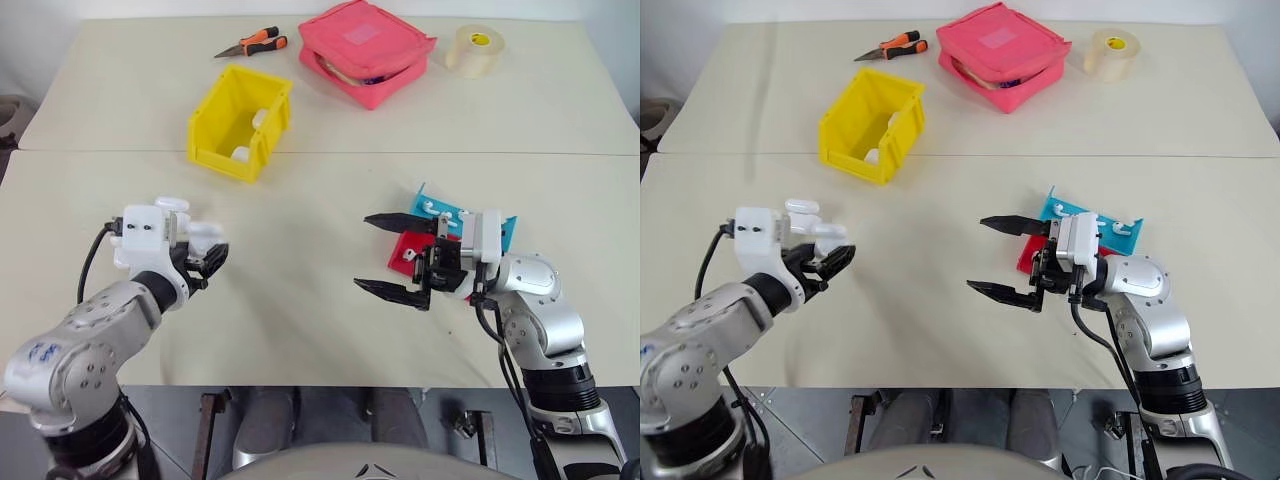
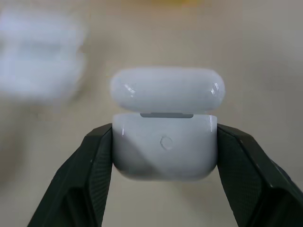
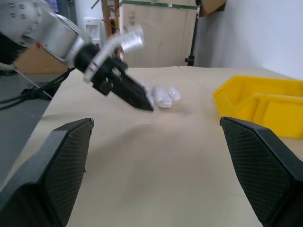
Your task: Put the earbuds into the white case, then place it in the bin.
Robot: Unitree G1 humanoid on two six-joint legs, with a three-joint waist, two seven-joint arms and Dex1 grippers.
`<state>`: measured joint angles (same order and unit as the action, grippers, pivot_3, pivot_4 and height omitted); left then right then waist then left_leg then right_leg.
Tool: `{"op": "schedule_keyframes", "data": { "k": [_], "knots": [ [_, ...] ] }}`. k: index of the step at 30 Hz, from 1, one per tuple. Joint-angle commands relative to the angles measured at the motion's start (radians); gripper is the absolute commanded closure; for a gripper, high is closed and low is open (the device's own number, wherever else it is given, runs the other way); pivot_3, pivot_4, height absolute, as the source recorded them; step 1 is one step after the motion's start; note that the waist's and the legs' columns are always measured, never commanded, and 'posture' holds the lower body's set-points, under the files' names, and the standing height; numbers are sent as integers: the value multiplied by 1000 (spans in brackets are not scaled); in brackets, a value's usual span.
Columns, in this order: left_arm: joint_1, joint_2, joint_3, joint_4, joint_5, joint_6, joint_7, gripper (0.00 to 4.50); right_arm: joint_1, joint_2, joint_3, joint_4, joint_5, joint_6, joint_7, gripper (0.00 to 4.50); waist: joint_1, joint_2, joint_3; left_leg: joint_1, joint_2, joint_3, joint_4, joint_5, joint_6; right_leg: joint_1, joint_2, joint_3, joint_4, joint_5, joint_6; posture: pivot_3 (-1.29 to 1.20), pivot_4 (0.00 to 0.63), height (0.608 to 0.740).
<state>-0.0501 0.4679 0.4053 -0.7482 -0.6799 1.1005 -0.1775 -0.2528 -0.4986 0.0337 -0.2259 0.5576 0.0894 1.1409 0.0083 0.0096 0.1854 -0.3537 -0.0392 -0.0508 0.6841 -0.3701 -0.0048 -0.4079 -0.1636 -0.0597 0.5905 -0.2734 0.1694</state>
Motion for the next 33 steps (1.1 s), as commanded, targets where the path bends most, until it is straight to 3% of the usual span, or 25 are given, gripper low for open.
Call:
{"op": "schedule_keyframes", "data": {
  "k": [1, 6, 9, 16, 23, 28, 33],
  "knots": [
    [99, 31, -11, 47, 54, -435, -379, 1695, 17, -21, -34, -67, 22, 17, -24, 0, -7, 0, 0, 0, 0, 1, 0, 0, 0, 0, 0, 0, 0, 0, 0, 0, 150, 740],
    [49, 13, -120, 230, 72, -731, -657, 1695, 108, -92, -106, -125, 35, 42, -40, 0, 12, 0, 0, 0, 0, 7, 1, 0, 1, 1, 0, -1, -3, 0, 0, 0, 150, 740],
    [13, -24, -208, 297, 89, -822, -725, 1695, 189, -134, -162, -172, 21, 25, -51, 0, 19, 0, 0, -1, 0, 9, 2, 0, 2, 1, 0, -1, 0, 1, -1, 0, 150, 740],
    [-168, -297, -471, 585, 152, -1132, -909, 1695, 506, -198, -513, -266, 11, 15, -122, 0, 36, -1, -1, -1, -1, 11, 3, -1, 5, 3, -1, -2, -2, 2, 1, 0, 150, 740],
    [-297, -432, -553, 810, 123, -1295, -1105, 1695, 795, -210, -769, -236, -51, 0, -104, 0, 37, -1, -1, 2, 0, 16, 7, -2, 8, 9, -1, -2, -5, 4, 5, 0, 150, 740],
    [-288, -443, -578, 831, 97, -1295, -1178, 1695, 901, -266, -817, -270, -105, 81, -97, 0, 28, 0, -1, 3, 1, 17, 8, -3, 10, 11, -1, -2, -6, 5, 5, 0, 150, 740],
    [-285, -427, -559, 841, 85, -1278, -1183, 1695, 797, -381, -750, -381, -39, 316, -180, 0, 17, 0, -1, 2, 1, 14, 9, -4, 11, 11, -1, -2, -6, 5, 5, 0, 150, 740]
  ]
}}
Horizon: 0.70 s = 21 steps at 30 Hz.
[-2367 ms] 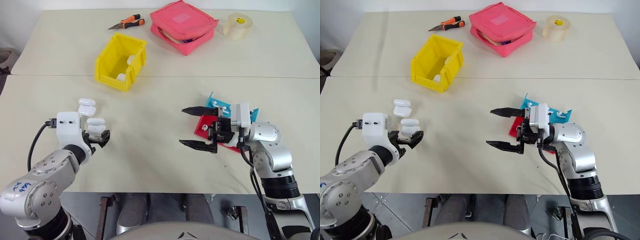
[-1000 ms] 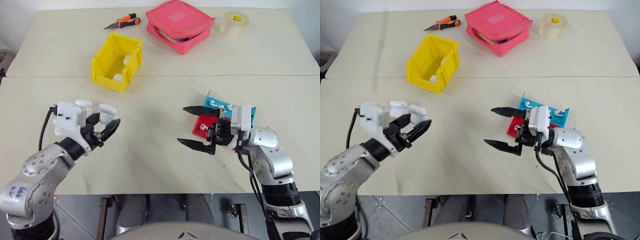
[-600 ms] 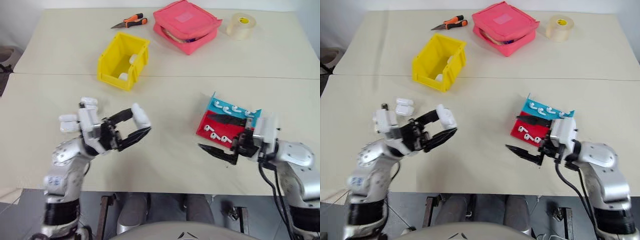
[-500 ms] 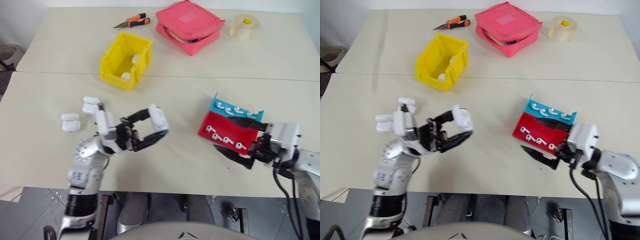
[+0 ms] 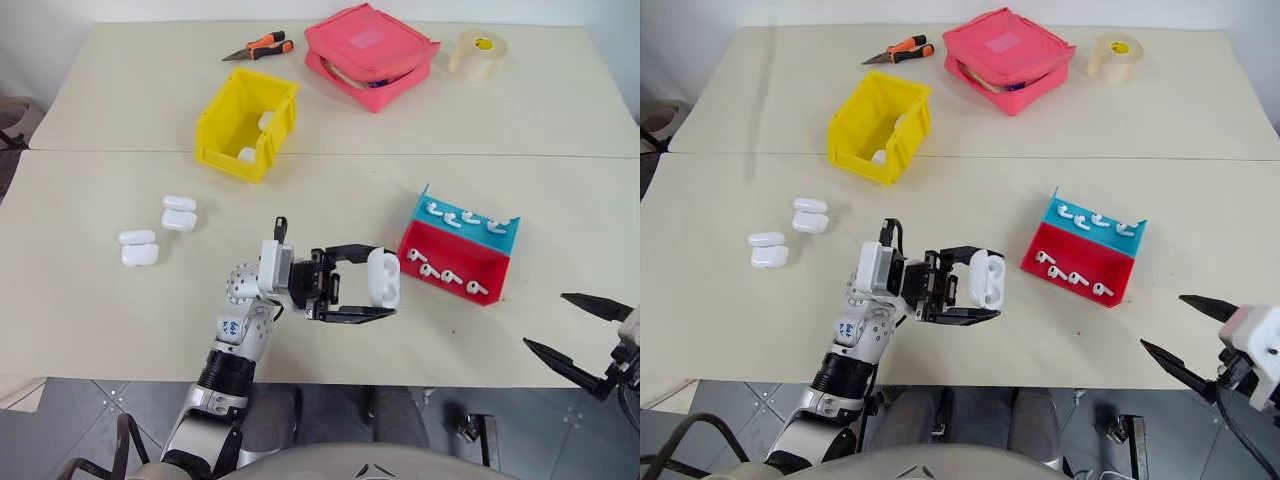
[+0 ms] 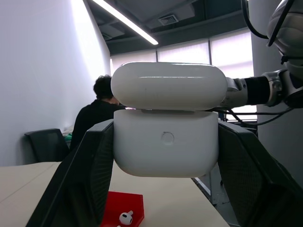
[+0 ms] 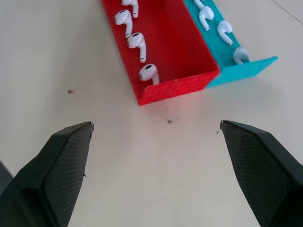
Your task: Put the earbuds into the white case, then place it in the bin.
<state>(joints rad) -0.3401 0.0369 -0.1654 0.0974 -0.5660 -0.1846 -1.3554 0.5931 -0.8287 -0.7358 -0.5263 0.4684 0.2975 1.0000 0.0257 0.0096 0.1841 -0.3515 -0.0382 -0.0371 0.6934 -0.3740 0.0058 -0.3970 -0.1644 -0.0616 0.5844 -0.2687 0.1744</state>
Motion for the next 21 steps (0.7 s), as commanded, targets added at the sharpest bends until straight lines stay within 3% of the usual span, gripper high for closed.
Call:
{"op": "schedule_keyframes", "data": {
  "k": [1, 8, 14, 16, 21],
  "knots": [
    [7, 7, 14, -7, -31, 10, -4, 1695, -82, -83, 39, -100, 69, 162, -51, 0, 0, 0, 0, 0, 0, -2, 0, 0, 0, 0, 0, 0, 0, 0, 0, 0, 150, 740],
    [33, 20, 10, -40, -17, 18, 37, 1695, -419, -374, 324, -129, 142, 544, -137, 0, 15, 1, 0, -3, -1, -9, 5, -1, 0, 1, 0, -2, 0, 0, -1, 0, 150, 740],
    [52, 32, 13, -58, -18, 15, 58, 1695, -671, -448, 594, -82, 100, 665, -157, 0, 24, 1, 0, -5, -2, -10, 5, -3, 2, 0, -1, -3, -3, 1, -1, 0, 150, 740],
    [58, 34, 11, -66, -19, 12, 60, 1695, -720, -486, 705, -45, 13, 645, -149, 0, 24, 1, 0, -6, -2, -10, 5, -3, 2, 0, -1, -4, -4, 1, -1, 0, 150, 740],
    [62, 38, 13, -74, -23, 9, 65, 1695, -780, -509, 797, -15, -54, 644, -128, 0, 21, 1, 0, -7, -2, -8, 5, -3, 1, 0, -1, -5, -4, 1, 0, 0, 150, 740]
  ]
}}
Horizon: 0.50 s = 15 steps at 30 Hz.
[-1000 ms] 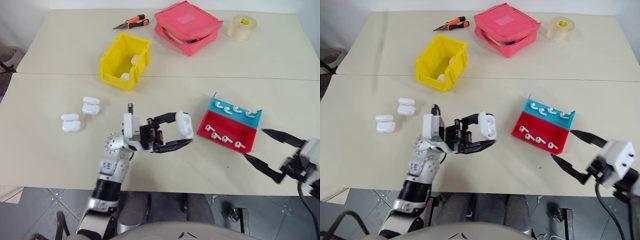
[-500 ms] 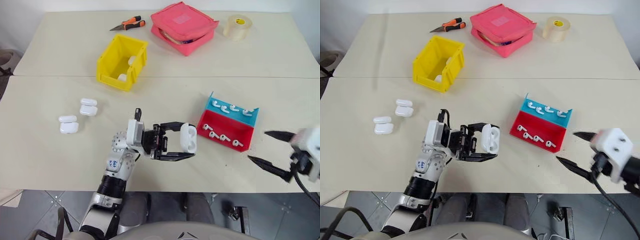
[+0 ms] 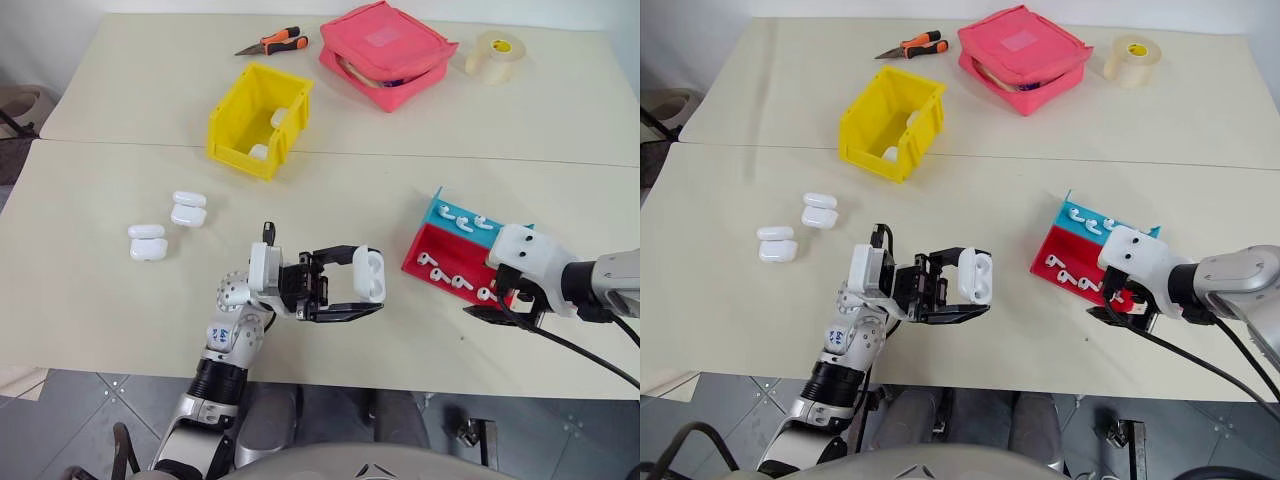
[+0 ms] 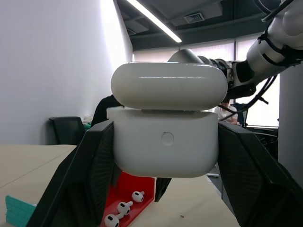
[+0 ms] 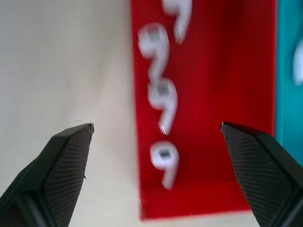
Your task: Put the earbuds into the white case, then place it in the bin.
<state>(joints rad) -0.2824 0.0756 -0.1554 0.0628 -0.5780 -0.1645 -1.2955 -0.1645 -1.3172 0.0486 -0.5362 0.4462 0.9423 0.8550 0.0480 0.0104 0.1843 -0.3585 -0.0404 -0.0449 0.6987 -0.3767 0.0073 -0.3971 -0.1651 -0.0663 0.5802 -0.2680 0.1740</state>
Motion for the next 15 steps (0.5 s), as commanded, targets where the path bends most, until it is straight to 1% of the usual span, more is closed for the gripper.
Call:
{"op": "schedule_keyframes", "data": {
  "k": [1, 9, 10, 12, 13, 14, 15],
  "knots": [
    [4, 0, 4, -41, -12, -11, 6, 1695, -26, -23, 20, -4, -42, -3, 22, 0, -1, 0, 0, 0, 0, 0, 0, 0, 0, 0, 0, 0, 0, 0, 0, 0, 150, 740],
    [-11, 1, 3, -34, -16, -2, 6, 1695, -18, -16, 36, -4, -97, -18, 44, 0, -1, 0, 0, 0, 0, 0, 1, 0, 0, 0, 0, 0, 1, 0, 0, 0, 150, 740],
    [-14, 0, 2, -33, -16, -1, 8, 1695, -17, -14, 37, -5, -100, -17, 45, 397, -1, 0, 0, 0, 0, 0, 1, 0, 0, 0, 0, 0, 1, 0, 0, 0, 150, 740],
    [-17, -2, 1, -34, -17, 1, 9, 1695, -13, -10, 40, -8, -108, -20, 49, 931, -1, 0, 0, 0, 0, 0, 1, 0, 0, 0, 0, 0, 1, 0, 0, 0, 150, 740],
    [-18, -3, 0, -34, -17, 3, 10, 1695, -10, -8, 42, -10, -113, -22, 50, 1333, -1, 0, 0, 0, 0, 0, 1, 0, 0, 0, 0, 0, 1, 0, 0, 0, 150, 740],
    [-19, -3, 0, -35, -18, 4, 9, 1695, -9, -5, 44, -11, -118, -23, 50, 1631, -1, 0, 0, 0, 0, 0, 1, 0, 0, 0, 0, 0, 1, 0, 0, 0, 150, 740],
    [-20, -3, -1, -35, -19, 6, 9, 1695, -9, -3, 47, -10, -123, -25, 50, 1631, -1, 0, 0, 0, 0, 0, 1, 0, 0, 0, 0, 0, 1, 0, 0, 0, 150, 740]
  ]
}}
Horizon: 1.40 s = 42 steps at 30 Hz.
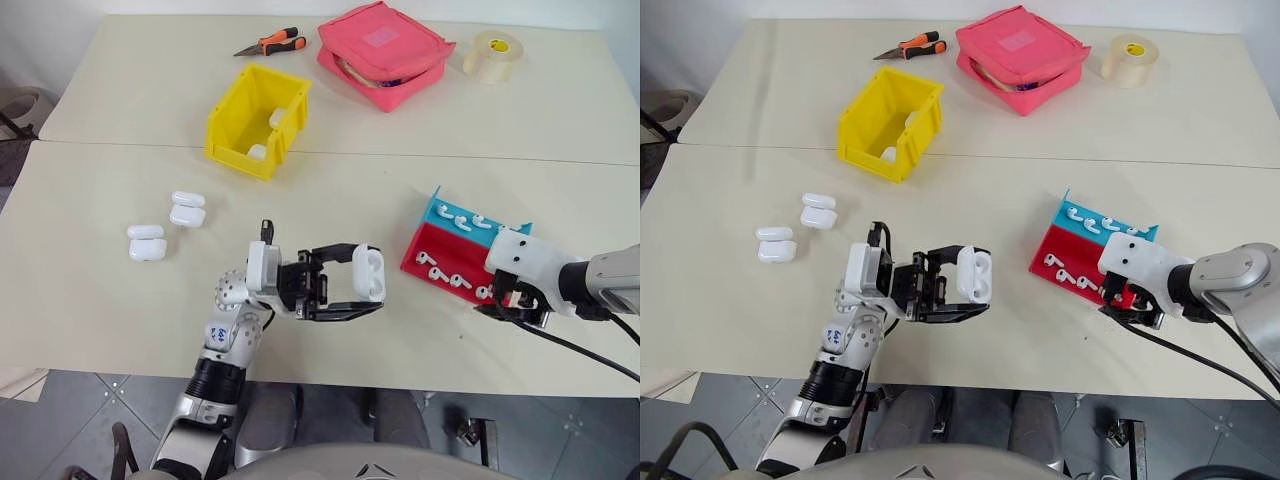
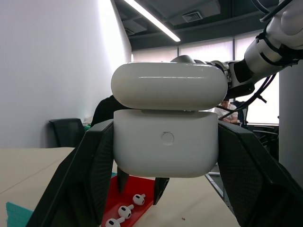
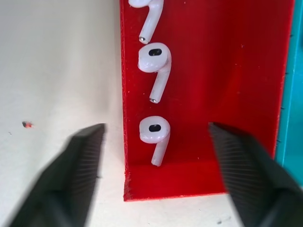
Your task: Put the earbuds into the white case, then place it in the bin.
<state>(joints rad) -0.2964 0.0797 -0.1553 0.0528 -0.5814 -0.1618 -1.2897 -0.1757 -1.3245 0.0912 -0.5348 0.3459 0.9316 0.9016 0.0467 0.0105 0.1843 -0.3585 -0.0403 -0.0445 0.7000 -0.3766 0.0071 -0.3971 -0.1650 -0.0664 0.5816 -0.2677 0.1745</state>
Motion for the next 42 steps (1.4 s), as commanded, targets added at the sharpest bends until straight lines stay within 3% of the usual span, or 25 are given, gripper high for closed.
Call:
{"op": "schedule_keyframes", "data": {
  "k": [1, 12, 15, 18, 35, 37, 42],
  "knots": [
    [-6, -6, -1, -26, -17, 5, 3, 1695, 1, 6, 8, -12, -28, -16, 3, 1631, 0, 0, 0, 0, 0, 0, 0, 0, 0, 0, 0, 0, 0, 0, 0, 0, 150, 740],
    [-9, -8, -2, -35, -20, 20, 6, 1695, -4, 18, 26, -12, -53, -21, 12, 1631, -1, 0, 0, 0, 0, 0, 0, 0, 0, 0, 0, 0, 0, 0, 0, 0, 150, 740],
    [-9, -7, -1, -36, -20, 22, 6, 1695, -6, 25, 30, -13, -59, -20, 16, 2220, -1, 0, 0, 0, 0, 0, 0, 0, 0, 0, 0, 0, 0, 0, 0, 0, 150, 740],
    [-9, -6, 0, -39, -21, 25, 7, 1695, -8, 33, 36, -15, -65, -17, 19, 3234, -1, 0, 0, 0, 0, 0, 0, 0, 0, 0, 0, 0, 0, 0, 0, 0, 150, 740],
    [-6, 5, 2, -61, -26, 45, 17, 1695, 0, 40, 57, -16, -94, -34, 46, 3234, -4, 0, 0, 0, 0, 0, 0, 0, 0, 0, 0, 0, 0, 0, 0, 0, 150, 740],
    [-9, 6, 3, -60, -27, 47, 16, 1695, 3, 41, 57, -16, -98, -38, 49, 3597, -5, 0, 0, 0, 0, 0, 0, 0, 0, 0, 0, 0, 0, 0, 0, 0, 150, 740],
    [-15, 7, 5, -53, -26, 48, 12, 1695, 10, 41, 50, -16, -108, -45, 51, 3597, -5, 0, 0, 0, 0, 0, 0, 0, 0, 0, 0, 0, 0, 0, 0, 0, 150, 740]
  ]
}}
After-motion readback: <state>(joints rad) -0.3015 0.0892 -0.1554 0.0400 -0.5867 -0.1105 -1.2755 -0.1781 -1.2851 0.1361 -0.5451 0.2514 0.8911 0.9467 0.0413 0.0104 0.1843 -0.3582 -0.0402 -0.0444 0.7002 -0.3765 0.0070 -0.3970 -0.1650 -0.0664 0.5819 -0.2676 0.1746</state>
